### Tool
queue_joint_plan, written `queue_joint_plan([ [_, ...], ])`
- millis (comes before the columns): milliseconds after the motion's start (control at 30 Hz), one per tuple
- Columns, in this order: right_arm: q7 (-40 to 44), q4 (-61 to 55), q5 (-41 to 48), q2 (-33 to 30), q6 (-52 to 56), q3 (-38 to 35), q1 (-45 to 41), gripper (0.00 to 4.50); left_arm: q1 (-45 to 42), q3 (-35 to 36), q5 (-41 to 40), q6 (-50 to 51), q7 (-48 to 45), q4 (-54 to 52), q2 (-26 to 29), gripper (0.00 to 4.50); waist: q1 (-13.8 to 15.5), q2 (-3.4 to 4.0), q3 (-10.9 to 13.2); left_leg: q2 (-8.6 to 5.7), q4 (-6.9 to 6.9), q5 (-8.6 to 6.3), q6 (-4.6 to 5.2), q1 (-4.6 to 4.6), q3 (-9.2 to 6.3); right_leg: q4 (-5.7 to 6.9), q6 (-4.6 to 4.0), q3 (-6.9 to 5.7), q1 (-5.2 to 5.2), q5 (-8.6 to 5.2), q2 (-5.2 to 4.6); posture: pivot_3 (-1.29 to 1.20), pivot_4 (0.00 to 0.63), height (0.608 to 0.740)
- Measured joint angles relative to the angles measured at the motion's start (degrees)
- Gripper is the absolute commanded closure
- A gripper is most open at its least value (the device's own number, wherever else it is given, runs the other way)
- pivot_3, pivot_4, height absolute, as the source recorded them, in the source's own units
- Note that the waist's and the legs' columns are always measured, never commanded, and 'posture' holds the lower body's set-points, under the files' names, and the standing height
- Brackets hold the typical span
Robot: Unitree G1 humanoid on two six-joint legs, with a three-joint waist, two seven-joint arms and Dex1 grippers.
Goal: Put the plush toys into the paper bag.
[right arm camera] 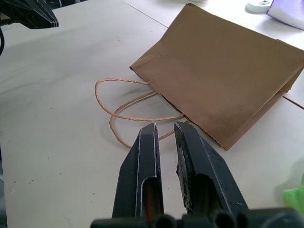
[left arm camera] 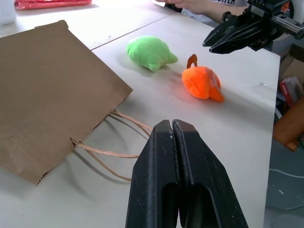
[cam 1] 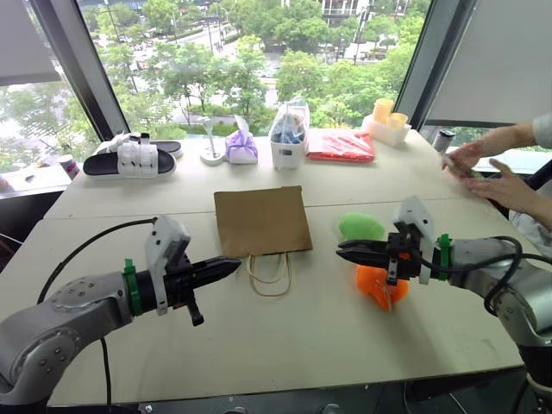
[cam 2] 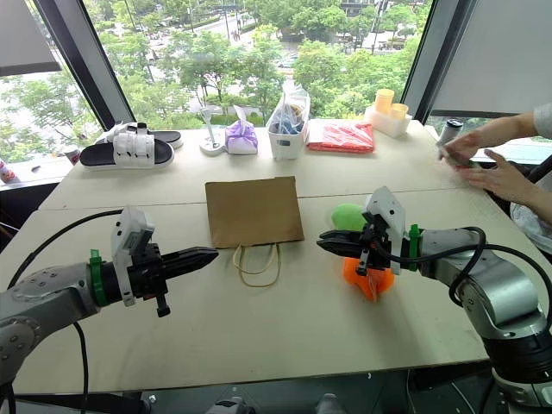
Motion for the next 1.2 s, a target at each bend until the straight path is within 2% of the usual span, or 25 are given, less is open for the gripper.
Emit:
queue_joint_plan([
  [333, 0.85, 0.00, -0.93, -0.46, 0.06, 0.05, 0.80, 3.96, 0.05, -0.03, -0.90, 0.04, 1.26, -0.57, -1.14, 4.45, -0.01, 0.00, 0.00, -0.01, 0.00, 0.00, 0.00, 0.00, -0.01, 0.00, 0.00, 0.00, 0.00, 0.00, 0.00, 0.00, 0.150, 0.740],
  [733, -0.49, -1.58, -1.25, -0.31, 0.16, 0.10, 2.40, 3.96, -1.10, -3.26, 7.24, -2.15, -4.10, 1.29, 0.14, 4.45, 0.08, 0.00, 0.00, -0.02, 0.00, 0.00, 0.00, 0.00, 0.05, 0.00, 0.00, -0.01, 0.01, 0.00, 0.00, 0.00, 0.150, 0.740],
  [900, -1.41, -1.61, -1.76, 0.05, -0.24, 0.09, 3.79, 3.96, -1.78, -8.83, 17.59, -9.26, -9.27, 3.51, 0.57, 4.45, 0.07, 0.00, 0.00, -0.03, 0.00, 0.00, 0.00, -0.01, 0.13, -0.01, 0.00, -0.01, 0.01, 0.00, 0.00, 0.00, 0.150, 0.740],
  [1067, -3.43, -2.60, -2.39, 0.42, -0.31, -0.08, 4.74, 3.96, -4.66, -18.02, 33.91, -26.33, -18.90, 11.78, 2.20, 4.45, 0.06, 0.01, -0.01, -0.02, 0.00, 0.00, 0.00, 0.00, 0.17, -0.03, -0.03, -0.01, 0.01, -0.01, 0.01, 0.00, 0.150, 0.740],
  [1167, -4.55, -4.35, -2.91, 0.60, -0.33, 0.01, 7.05, 3.96, -6.56, -20.88, 39.56, -34.66, -22.72, 18.83, 0.67, 3.62, 0.11, 0.01, -0.01, -0.01, 0.00, 0.00, 0.01, -0.03, 0.14, -0.04, 0.00, -0.02, 0.01, 0.00, 0.00, 0.00, 0.150, 0.740],
  [1200, -5.20, -4.81, -2.89, 0.92, -0.32, -0.05, 7.44, 3.96, -7.32, -21.59, 41.42, -37.02, -23.75, 21.41, 0.06, 3.13, 0.08, 0.01, -0.01, -0.01, 0.00, 0.00, 0.01, -0.04, 0.14, -0.05, 0.01, -0.02, 0.00, 0.01, 0.00, 0.00, 0.150, 0.740],
])
